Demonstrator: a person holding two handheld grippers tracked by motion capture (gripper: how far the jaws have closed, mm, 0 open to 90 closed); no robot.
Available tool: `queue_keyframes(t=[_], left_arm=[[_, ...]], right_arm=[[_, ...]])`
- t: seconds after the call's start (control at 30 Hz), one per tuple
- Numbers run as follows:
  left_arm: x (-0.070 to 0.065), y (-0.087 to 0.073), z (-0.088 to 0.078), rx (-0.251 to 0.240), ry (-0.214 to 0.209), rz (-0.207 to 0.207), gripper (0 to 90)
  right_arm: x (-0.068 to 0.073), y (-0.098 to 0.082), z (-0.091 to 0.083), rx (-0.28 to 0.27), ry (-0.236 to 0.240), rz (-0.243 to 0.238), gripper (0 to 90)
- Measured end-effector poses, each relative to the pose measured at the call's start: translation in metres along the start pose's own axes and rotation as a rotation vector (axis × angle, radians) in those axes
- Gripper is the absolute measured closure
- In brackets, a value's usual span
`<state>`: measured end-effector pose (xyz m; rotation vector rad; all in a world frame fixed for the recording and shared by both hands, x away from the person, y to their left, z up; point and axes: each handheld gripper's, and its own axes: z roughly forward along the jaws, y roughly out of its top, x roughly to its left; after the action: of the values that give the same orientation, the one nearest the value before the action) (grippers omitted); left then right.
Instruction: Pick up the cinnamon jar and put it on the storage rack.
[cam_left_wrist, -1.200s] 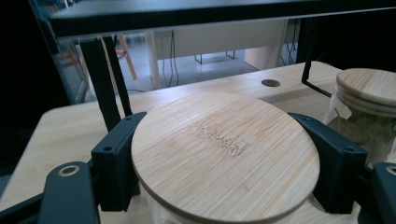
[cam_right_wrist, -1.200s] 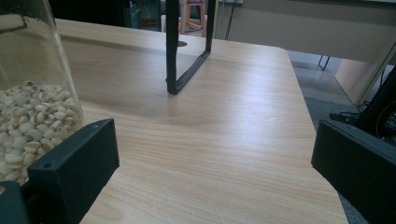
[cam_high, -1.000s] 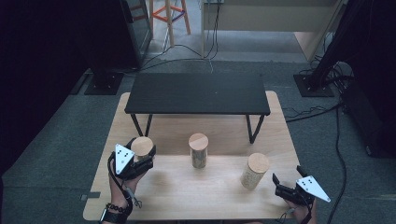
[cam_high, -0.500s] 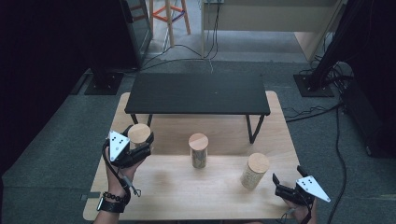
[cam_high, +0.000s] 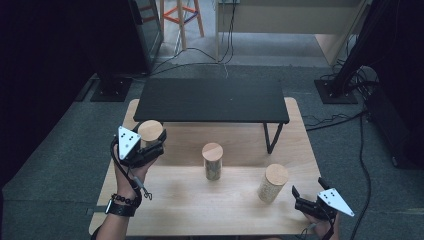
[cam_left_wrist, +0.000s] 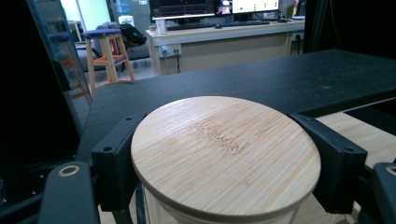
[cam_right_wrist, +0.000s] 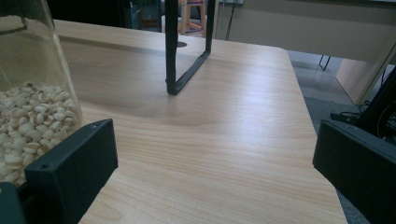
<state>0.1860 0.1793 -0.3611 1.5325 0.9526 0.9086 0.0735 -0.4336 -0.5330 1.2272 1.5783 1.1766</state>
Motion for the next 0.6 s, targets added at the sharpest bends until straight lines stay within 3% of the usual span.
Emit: queue_keyframes(t=[0.33, 0.6], left_arm=[[0.007, 0.016, 0.013, 0.008, -0.017, -0.019, 23.5], [0.011, 0.028, 0.019, -0.017, -0.013, -0.02, 23.5]], right_arm=[[-0.001, 0.0, 0.0, -0.001, 0.001, 0.001, 0.0], [-0.001, 0.0, 0.0, -0.002, 0.003, 0.003, 0.0]])
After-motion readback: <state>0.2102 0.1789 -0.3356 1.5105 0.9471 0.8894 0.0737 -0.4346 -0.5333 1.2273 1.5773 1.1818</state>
